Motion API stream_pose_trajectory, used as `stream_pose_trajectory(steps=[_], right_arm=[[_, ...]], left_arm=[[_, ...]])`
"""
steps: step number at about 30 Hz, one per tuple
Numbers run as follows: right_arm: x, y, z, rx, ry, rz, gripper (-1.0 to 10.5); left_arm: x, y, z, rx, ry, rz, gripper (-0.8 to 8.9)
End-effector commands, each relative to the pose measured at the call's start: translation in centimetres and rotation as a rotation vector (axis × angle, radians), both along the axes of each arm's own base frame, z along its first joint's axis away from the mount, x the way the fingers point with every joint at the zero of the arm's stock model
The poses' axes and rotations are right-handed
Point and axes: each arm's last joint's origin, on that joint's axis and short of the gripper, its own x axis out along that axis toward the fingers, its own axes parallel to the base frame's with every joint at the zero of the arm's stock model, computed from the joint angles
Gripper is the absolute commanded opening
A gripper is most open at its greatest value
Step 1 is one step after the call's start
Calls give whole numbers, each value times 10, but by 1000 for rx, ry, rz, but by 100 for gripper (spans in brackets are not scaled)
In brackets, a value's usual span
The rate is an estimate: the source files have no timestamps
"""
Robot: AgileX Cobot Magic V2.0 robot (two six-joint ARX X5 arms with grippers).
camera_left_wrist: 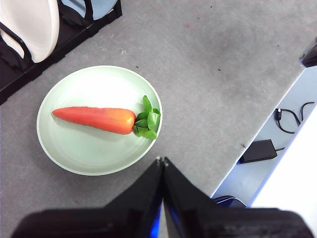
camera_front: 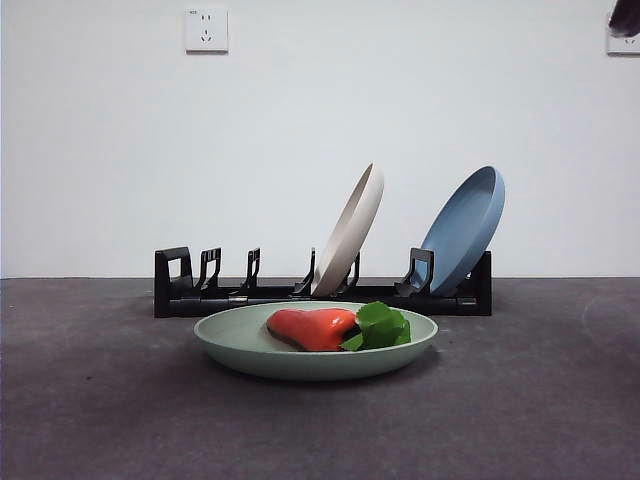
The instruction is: Take the green plate from the plate rack,put the plate on the table,take the carrot from the table,put the carrot in the plate
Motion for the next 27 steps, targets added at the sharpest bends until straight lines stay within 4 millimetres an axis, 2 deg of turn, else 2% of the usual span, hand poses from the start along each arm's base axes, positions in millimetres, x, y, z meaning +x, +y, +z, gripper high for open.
stream_pose_trajectory(steps=[1,6,11,15,17,20,27], right_arm=[[0,0,0,-2,-5,7,1],[0,0,0,-2,-5,7,1],[0,0,0,-1,-6,7,1],[0,0,0,-2,-6,7,1],[0,0,0,-1,-6,7,1],[0,0,0,-1,-6,7,1],[0,0,0,-1,-6,7,1]], left_arm=[[0,1,1,-10,-9,4,-3],[9,18,16,2,-213,96,-3],[27,58,44,-136,-427,313,-3],[26,97,52,-251,-588,481,-3],[23,112,46,-289,-662,533,-3],[13,131,26,-296,-760,615,-3],[0,155,-48,-214,-790,764,-3]])
